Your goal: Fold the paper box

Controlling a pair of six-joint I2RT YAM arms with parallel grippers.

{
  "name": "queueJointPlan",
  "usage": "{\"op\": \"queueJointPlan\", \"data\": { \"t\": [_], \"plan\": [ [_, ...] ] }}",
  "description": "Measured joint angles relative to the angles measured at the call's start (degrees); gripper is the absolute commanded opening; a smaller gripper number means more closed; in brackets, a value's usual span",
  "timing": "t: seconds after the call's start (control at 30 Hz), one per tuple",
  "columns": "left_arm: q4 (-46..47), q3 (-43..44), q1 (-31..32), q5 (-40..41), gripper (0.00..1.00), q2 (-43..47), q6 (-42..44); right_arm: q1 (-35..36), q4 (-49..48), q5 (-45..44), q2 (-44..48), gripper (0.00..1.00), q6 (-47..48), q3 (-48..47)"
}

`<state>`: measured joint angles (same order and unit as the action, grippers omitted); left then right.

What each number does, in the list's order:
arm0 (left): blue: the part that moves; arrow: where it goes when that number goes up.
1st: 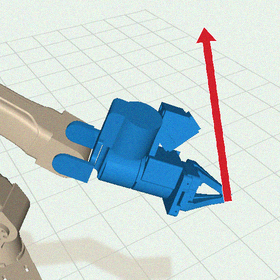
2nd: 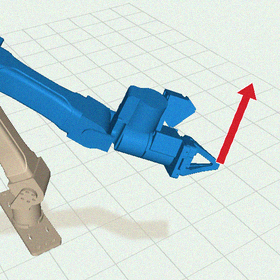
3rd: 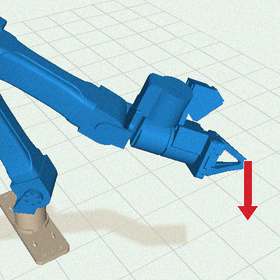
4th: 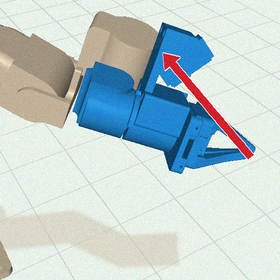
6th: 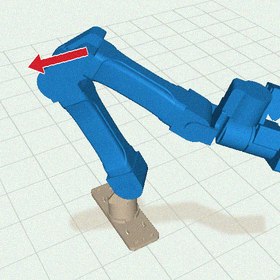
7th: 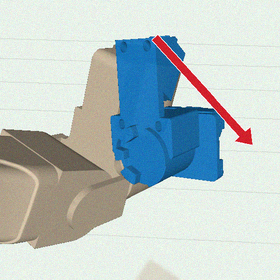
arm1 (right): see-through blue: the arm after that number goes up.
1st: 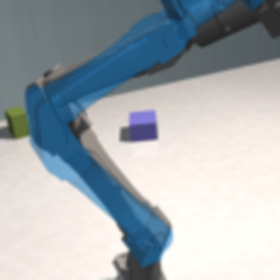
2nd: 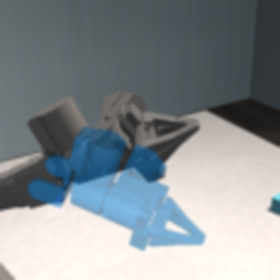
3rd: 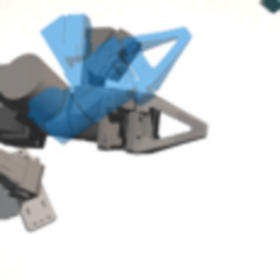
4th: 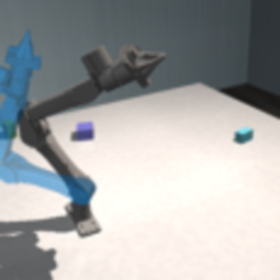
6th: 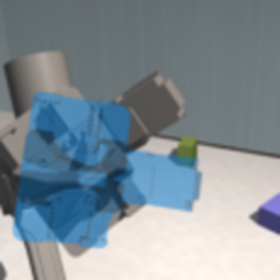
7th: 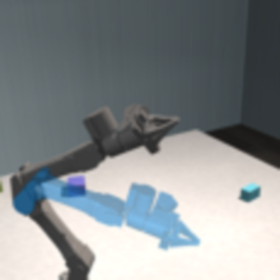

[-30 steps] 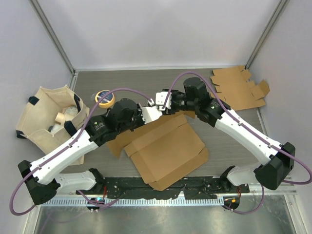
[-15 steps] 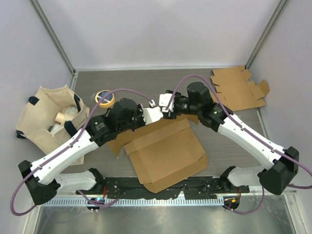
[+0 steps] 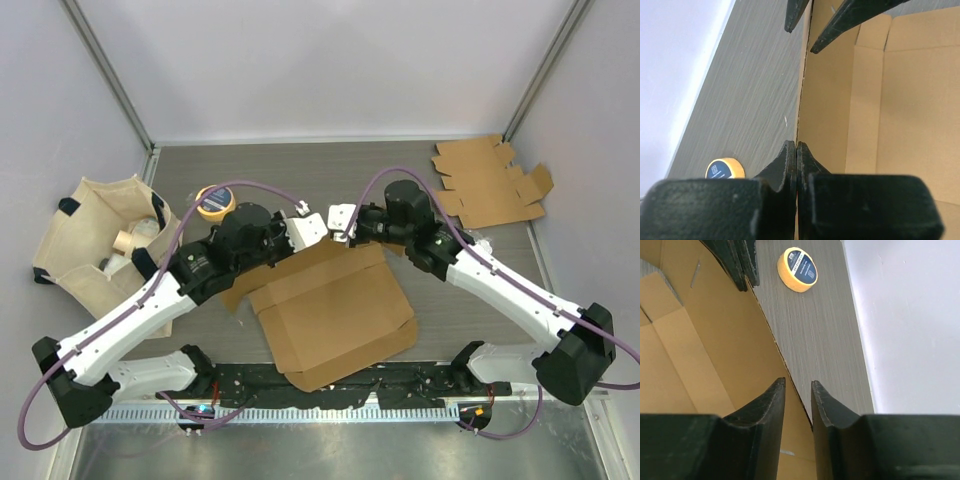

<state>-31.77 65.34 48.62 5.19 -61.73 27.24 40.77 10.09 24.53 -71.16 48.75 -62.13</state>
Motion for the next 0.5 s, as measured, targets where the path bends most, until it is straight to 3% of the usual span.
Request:
{"op": "queueJointPlan", "data": {
  "t": [0.07, 0.13, 0.17, 0.2, 0.27, 0.33, 0.5],
  "plan": [
    [0.8, -1.3, 0.0, -0.5, 0.00, 0.8, -0.3, 0.2, -2.8, -0.5, 0.0, 0.29, 0.5, 1.8],
    [1.4, -2.0, 0.0, -0.8, 0.00, 1.5, -0.7, 0.4, -4.1, -1.0, -0.5, 0.20, 0.9, 2.4],
    [1.6, -2.2, 0.0, -0.9, 0.01, 1.8, -0.9, 0.5, -4.9, -1.3, -0.9, 0.11, 1.1, 2.4],
    [2.3, -2.4, 0.0, -0.9, 0.07, 2.1, -1.2, 0.5, -5.4, -1.5, -1.3, 0.06, 1.4, 2.4],
    [3.7, -2.8, -0.3, 0.0, 0.38, 2.6, -2.0, 0.5, -6.6, -1.9, -1.7, 0.01, 2.0, 2.6],
    [6.6, -3.2, -0.4, 2.1, 0.58, 2.9, -5.2, 0.7, -7.2, -2.9, -2.0, 0.01, 2.4, 2.9],
    [11.6, -4.2, -0.4, 13.3, 0.65, 5.3, -20.3, -0.9, -6.5, -5.0, -4.9, 0.01, 2.5, 2.4]
  ]
}}
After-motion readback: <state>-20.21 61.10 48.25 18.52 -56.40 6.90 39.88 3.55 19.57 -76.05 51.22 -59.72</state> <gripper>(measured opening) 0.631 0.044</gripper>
